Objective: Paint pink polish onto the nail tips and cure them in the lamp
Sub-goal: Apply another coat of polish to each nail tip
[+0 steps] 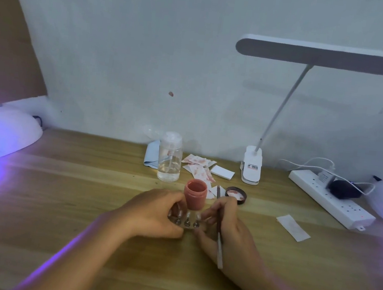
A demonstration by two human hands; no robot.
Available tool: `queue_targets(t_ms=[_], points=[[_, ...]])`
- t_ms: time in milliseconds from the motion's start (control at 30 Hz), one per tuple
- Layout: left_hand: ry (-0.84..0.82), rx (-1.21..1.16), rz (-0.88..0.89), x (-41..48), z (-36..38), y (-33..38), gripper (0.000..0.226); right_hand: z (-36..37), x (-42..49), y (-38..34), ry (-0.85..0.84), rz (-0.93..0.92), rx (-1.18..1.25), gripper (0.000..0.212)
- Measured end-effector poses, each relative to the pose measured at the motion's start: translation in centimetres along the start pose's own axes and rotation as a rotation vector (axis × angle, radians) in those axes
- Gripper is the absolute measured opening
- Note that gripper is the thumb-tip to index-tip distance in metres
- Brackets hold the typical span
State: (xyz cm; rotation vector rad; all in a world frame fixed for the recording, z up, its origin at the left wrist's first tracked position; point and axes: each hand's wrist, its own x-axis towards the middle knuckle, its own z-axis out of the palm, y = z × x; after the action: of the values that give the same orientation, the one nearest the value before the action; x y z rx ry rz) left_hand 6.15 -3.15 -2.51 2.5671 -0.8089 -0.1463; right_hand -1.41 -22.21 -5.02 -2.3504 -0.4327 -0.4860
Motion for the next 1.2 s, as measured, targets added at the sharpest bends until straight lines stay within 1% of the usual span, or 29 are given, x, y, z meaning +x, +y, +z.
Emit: queue_targets(t_ms=[100,200,267,333,400,433,500,567,633,700,733,800,867,967,1067,1200], points=[[0.033,0.010,-0.002,-0.1,0.3,0.4,0.034,-0.2,-0.4,0.4,0.115,-0.001,-0.006,0.040],[0.125,-0.049,-0.094,-0.1,0.1,0.5,0.059,-0.3,-0.4,1.0,0.156,0.067,0.026,0.039],[0.169,-0.077,-0.160,-0.1,-0.1,0.4,0.067,-0.2,-0.2,1.2,0.210,0.104,0.070,0.031],[0.142,-0.058,-0.189,-0.1,-0.2,0.4,0.078,-0.2,0.1,1.0,0.280,0.143,0.134,0.019],[0.067,-0.030,-0.182,-0.1,-0.2,0.5,0.091,-0.3,0.4,0.9,0.334,0.193,0.236,0.019],[0.031,0.000,-0.169,-0.1,-0.1,0.5,0.092,-0.4,0.5,0.9,0.352,0.217,0.278,0.017],[-0.030,0.065,-0.126,-0.1,0.0,0.5,0.081,-0.6,0.6,1.0,0.371,0.240,0.326,0.008],[-0.049,0.054,-0.073,0.0,0.2,0.5,0.061,-0.7,0.5,1.1,0.336,0.238,0.292,0.006],[-0.030,0.016,-0.025,0.1,0.5,0.6,0.040,-0.5,0.5,1.0,0.258,0.222,0.280,0.017],[0.000,-0.001,0.011,0.2,0.7,0.6,0.027,-0.2,0.5,0.4,0.175,0.206,0.306,0.030],[0.011,-0.008,0.027,0.3,0.7,0.6,0.025,-0.1,0.5,0.2,0.137,0.164,0.258,0.034],[0.021,-0.025,0.058,0.3,0.8,0.6,0.023,0.1,0.3,0.3,0.046,0.028,0.077,0.037],[0.025,-0.039,0.084,0.3,0.9,0.6,0.023,0.0,0.1,0.1,-0.008,-0.015,0.041,0.035],[0.020,-0.026,0.094,0.5,1.0,0.6,0.022,0.0,0.4,0.1,-0.002,-0.013,0.039,0.031],[0.002,0.035,0.069,0.4,0.8,0.8,0.024,0.0,0.4,-0.2,0.018,0.025,0.063,0.035],[0.055,0.178,0.025,0.1,-0.2,0.5,0.021,0.0,0.4,0.0,0.101,0.086,0.025,0.036]])
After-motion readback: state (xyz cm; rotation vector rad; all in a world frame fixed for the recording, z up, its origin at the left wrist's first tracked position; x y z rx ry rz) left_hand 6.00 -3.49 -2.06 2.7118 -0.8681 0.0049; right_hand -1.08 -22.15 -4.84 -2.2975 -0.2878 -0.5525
